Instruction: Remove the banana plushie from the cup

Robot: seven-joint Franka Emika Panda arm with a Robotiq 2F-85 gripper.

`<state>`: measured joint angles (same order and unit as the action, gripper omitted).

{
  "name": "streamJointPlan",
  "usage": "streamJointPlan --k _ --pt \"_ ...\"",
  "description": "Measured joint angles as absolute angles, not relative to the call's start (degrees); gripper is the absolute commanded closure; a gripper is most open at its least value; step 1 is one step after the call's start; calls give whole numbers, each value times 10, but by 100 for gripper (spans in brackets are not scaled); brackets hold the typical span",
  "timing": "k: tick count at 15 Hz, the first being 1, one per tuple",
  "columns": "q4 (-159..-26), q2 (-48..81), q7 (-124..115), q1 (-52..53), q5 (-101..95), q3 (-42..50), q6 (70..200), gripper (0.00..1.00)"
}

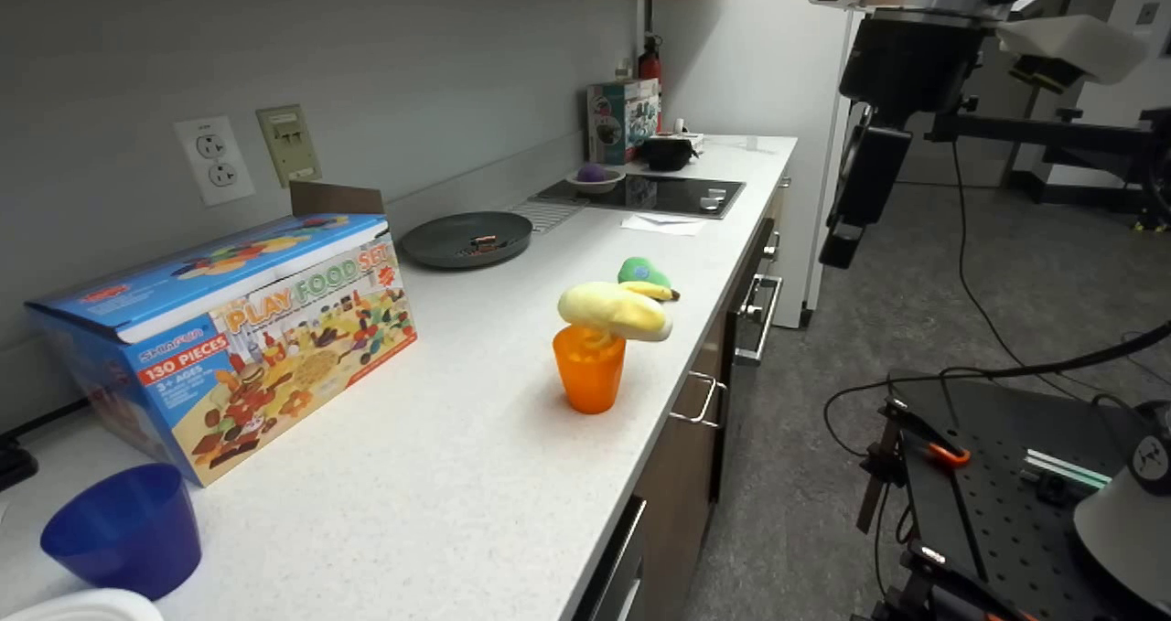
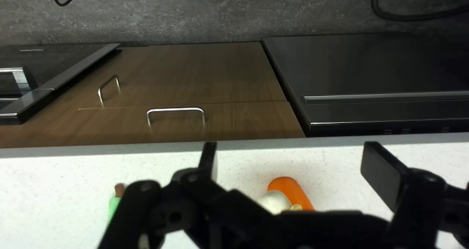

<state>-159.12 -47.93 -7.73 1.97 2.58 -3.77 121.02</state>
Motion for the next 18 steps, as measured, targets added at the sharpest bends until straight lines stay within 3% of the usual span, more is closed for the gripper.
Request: streamJointPlan --k 5,18 --pt "-1588 -474 -77 16 22 -34 1225 0" --pt "-1506 -282 33 -11 15 9 1376 0"
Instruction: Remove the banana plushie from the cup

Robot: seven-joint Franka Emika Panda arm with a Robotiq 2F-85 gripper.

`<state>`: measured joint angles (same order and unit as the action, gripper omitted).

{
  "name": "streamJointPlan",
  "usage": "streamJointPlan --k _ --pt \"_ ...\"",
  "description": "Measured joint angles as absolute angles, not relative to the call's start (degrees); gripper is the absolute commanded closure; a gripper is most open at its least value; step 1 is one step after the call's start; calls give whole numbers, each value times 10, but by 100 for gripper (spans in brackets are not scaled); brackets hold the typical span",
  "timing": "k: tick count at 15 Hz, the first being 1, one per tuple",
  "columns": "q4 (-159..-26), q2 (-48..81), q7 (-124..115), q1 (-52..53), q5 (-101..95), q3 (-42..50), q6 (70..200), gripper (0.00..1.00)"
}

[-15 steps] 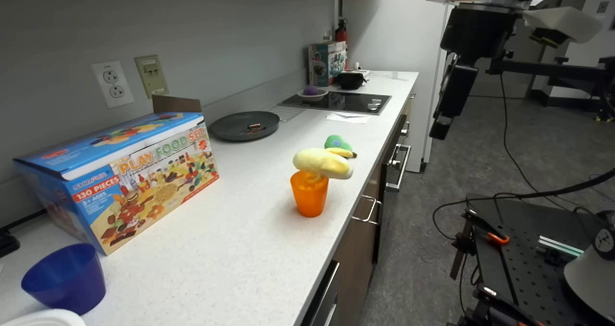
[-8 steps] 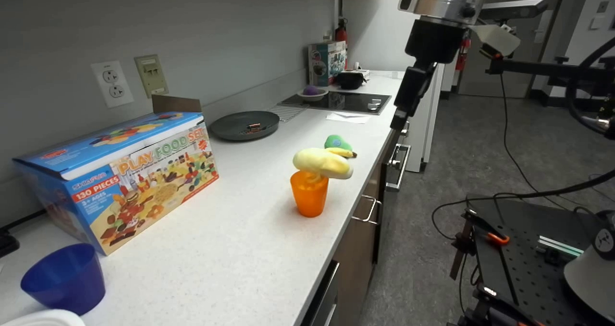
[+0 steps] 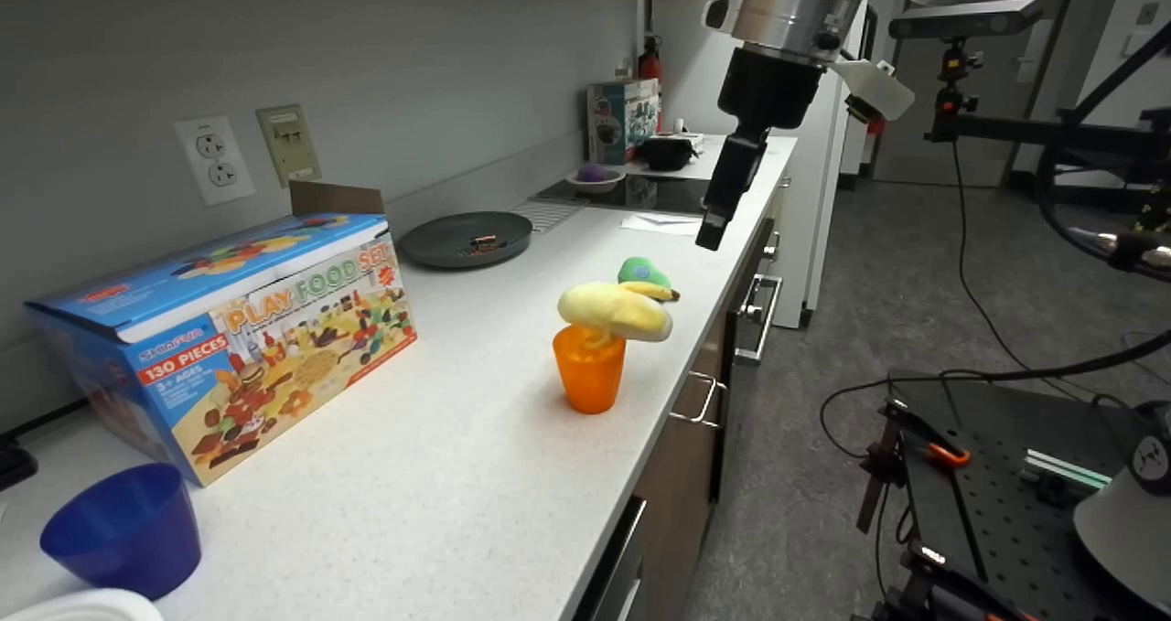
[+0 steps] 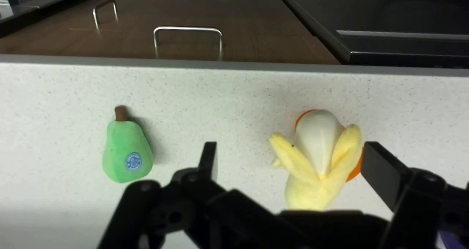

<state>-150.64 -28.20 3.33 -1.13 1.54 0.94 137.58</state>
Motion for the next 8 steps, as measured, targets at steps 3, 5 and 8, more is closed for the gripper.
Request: streamJointPlan --k 3,5,8 --pt "-1498 -257 62 7 33 21 1388 0" --pt "-1492 -235 72 19 56 25 1401 0" --pt "-1478 -199 77 36 83 26 1424 0"
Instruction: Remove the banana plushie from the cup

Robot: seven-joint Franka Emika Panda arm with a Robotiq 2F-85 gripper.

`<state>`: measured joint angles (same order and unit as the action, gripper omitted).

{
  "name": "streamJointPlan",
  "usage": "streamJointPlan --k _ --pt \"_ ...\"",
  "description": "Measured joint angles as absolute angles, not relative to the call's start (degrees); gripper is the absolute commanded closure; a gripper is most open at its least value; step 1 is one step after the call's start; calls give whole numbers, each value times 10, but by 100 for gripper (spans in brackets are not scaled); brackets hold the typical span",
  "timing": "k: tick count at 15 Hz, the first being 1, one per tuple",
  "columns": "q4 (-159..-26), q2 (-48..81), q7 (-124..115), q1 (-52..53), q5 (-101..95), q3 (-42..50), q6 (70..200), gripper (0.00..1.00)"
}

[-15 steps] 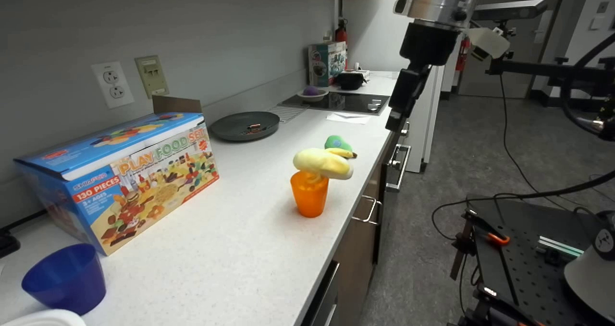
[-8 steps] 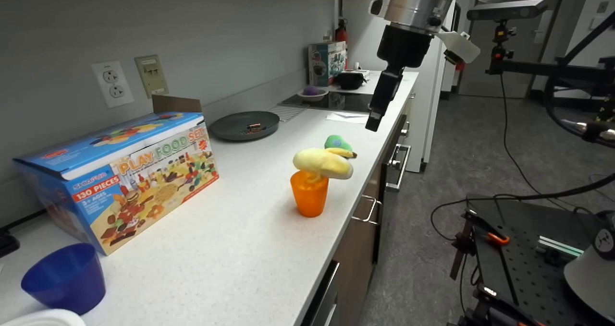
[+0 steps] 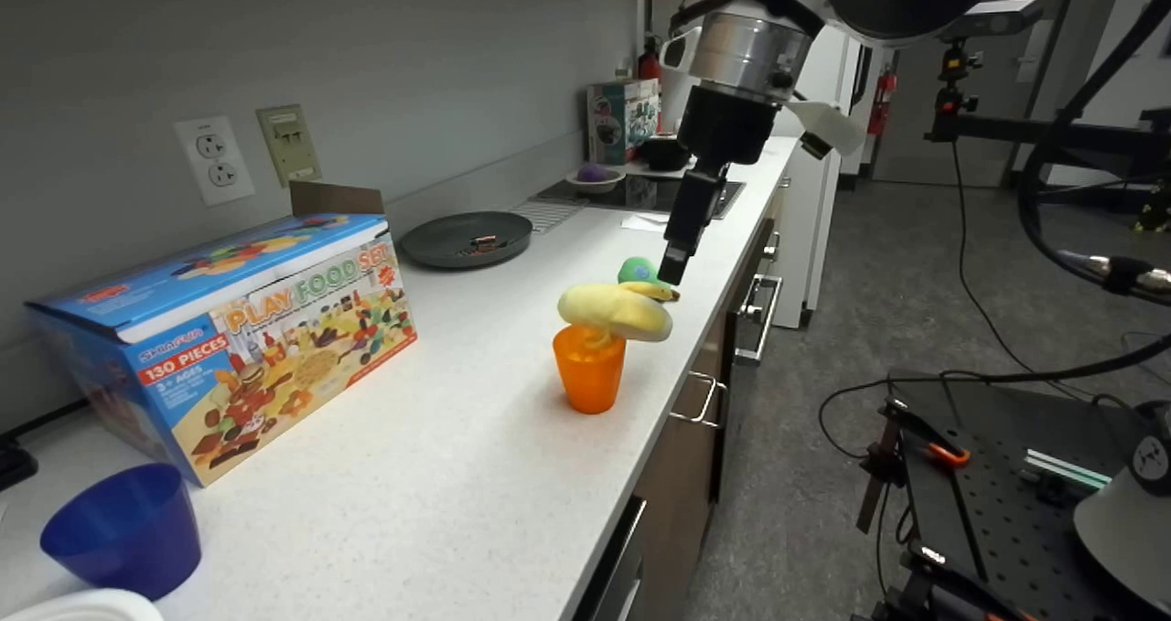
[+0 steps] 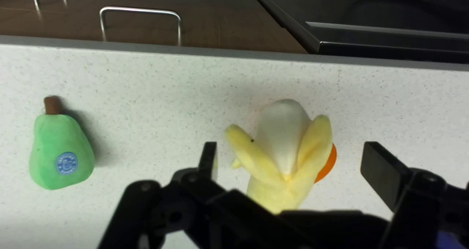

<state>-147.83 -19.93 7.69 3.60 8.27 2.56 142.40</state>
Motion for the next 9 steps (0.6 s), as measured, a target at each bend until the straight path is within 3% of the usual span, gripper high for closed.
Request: streamJointPlan --k 9 --pt "-1442 -112 62 44 54 -2 1487 0"
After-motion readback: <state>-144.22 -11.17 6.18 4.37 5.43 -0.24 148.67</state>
